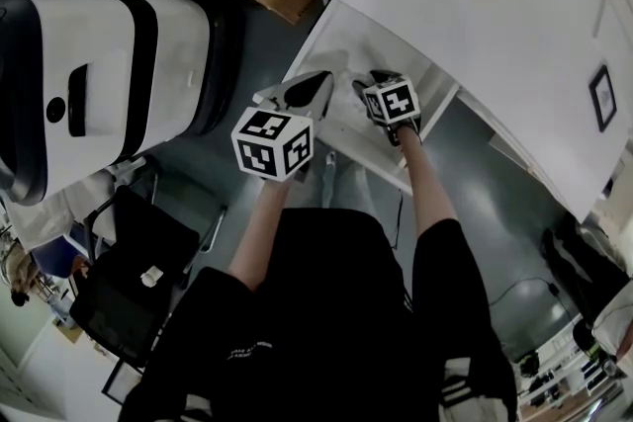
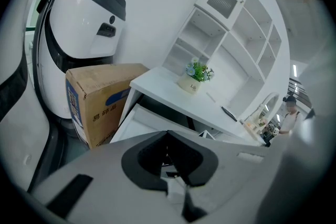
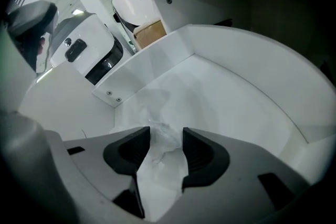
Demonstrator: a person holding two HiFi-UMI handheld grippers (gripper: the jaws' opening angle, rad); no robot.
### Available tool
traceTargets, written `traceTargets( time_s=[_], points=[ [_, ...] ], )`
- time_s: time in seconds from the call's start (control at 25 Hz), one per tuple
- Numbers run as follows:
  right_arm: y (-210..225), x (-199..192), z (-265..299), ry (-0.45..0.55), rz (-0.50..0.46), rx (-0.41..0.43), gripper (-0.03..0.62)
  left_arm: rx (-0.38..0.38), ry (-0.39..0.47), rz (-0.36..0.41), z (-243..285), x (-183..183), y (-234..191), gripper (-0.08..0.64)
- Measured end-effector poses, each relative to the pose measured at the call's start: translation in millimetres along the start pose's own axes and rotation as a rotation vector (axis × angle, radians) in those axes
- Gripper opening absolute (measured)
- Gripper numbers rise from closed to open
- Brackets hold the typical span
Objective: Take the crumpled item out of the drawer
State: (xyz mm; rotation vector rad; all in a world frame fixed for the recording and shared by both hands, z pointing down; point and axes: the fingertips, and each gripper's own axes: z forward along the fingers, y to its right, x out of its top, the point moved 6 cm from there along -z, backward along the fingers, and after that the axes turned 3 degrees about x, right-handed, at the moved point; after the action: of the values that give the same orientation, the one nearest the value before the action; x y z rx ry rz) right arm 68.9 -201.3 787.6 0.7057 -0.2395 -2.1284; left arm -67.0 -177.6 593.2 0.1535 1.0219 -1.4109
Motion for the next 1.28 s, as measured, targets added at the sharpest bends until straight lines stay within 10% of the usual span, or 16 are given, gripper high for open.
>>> traceTargets(
  time_s=[0.6, 1.28],
  points=[
    [-8, -4, -3, -0.033, 0.006, 0.028, 0.064, 0.001, 0.01, 0.015, -6, 5, 1, -0.002],
    [-33, 23, -94, 0.19, 0.049, 0.024, 0.063, -0.048, 0.049, 0.101, -33, 19, 19, -0.002]
  ],
)
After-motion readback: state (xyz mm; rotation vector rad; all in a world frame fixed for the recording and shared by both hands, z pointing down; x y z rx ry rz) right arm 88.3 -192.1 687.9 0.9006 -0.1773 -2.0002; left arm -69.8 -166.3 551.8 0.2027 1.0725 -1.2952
